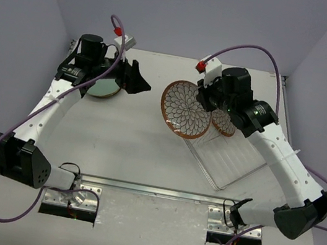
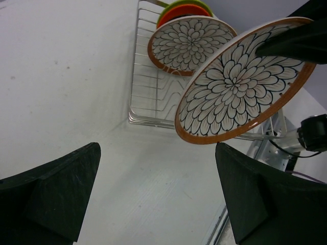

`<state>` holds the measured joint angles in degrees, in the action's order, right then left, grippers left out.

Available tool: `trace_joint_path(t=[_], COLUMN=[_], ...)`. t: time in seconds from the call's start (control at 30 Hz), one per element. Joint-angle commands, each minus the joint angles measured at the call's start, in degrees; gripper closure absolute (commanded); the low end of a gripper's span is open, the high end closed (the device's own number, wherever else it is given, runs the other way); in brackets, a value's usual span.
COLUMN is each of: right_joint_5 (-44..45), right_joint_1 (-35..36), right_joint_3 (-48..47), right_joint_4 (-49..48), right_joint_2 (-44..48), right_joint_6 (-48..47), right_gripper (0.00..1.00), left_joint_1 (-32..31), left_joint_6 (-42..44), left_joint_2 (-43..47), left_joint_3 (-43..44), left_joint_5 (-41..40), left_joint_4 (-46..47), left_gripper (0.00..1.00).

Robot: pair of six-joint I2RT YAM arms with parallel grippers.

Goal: Unload the plates from the dish rack

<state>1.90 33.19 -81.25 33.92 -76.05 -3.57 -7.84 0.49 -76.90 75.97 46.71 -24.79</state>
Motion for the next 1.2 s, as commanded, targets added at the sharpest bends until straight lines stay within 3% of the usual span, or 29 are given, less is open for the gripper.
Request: trace_joint_path(t=[0.0, 0.2, 0.63, 0.73, 0.8, 0.97, 1.1, 1.17], right_joint_5=[-14.26, -21.7, -31.22, -31.94, -32.04, -32.57, -33.09, -33.06], right_joint_1=[-1.31, -3.75, -7.45, -7.61, -7.7, -8.14, -8.67, -8.72], right_joint_3=[-5.18, -6.75, -9.56, -9.71, -9.4, -7.77, -6.65, -6.04], right_joint_4=[-6.76, -6.76, -7.83, -8.08, -8.13, -9.22, -10.0, -10.14], right_joint_2=[-0.35, -3.83, -7.8, -7.97, -7.88, -7.27, -6.92, -6.7], right_joint_6=[10.12, 14.99, 20.74, 21.23, 21.35, 22.38, 23.59, 23.95], right_gripper=[1.0, 1.0, 1.0, 1.0, 1.0, 1.0, 1.0, 1.0], left_joint_1=[-0.55, -2.44, -6.15, -6.31, -6.23, -6.23, -5.8, -5.03], left_joint_6=[-4.16, -1.99, 2.27, 0.54, -0.5, -7.82, -9.87, -11.66], left_joint_2=[0.67, 0.35, -3.37, -4.52, -5.03, -6.68, -7.9, -7.96], left_joint_3=[-2.93, -5.55, -7.15, -6.73, -6.36, -6.04, -5.47, -6.0], left_joint_5=[7.36, 6.66, 6.29, 8.67, 10.86, 18.41, 21.73, 22.97], left_joint_4=[4.93, 4.92, 1.86, 2.35, 3.24, 7.57, 8.43, 9.83], left_gripper=[0.13, 0.21, 0.26, 0.34, 0.49, 0.63, 0.92, 1.0])
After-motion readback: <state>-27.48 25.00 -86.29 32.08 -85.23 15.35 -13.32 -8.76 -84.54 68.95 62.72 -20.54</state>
